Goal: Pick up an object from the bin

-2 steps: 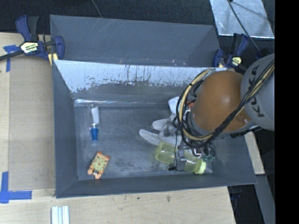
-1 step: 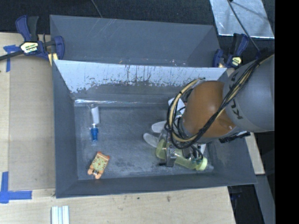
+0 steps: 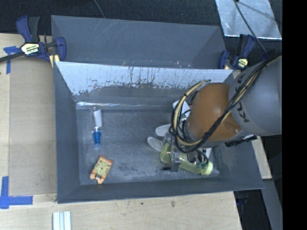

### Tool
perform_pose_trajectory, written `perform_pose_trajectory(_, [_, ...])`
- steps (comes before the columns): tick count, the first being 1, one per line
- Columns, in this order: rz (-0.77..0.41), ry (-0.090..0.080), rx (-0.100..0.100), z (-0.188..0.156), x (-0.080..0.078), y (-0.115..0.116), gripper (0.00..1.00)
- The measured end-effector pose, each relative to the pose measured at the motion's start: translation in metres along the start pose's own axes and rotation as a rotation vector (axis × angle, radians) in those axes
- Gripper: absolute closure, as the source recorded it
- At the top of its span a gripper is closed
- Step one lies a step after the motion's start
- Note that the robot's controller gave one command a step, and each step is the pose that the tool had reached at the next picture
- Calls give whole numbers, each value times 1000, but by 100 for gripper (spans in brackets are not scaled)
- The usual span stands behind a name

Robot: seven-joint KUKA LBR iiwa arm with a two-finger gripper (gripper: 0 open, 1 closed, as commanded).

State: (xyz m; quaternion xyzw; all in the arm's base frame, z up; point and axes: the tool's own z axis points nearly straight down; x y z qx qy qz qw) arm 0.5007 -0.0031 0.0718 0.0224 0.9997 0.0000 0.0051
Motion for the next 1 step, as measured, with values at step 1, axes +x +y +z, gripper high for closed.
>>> perform_pose_trajectory(1, [-38,7,0,-153,-18,-4,100])
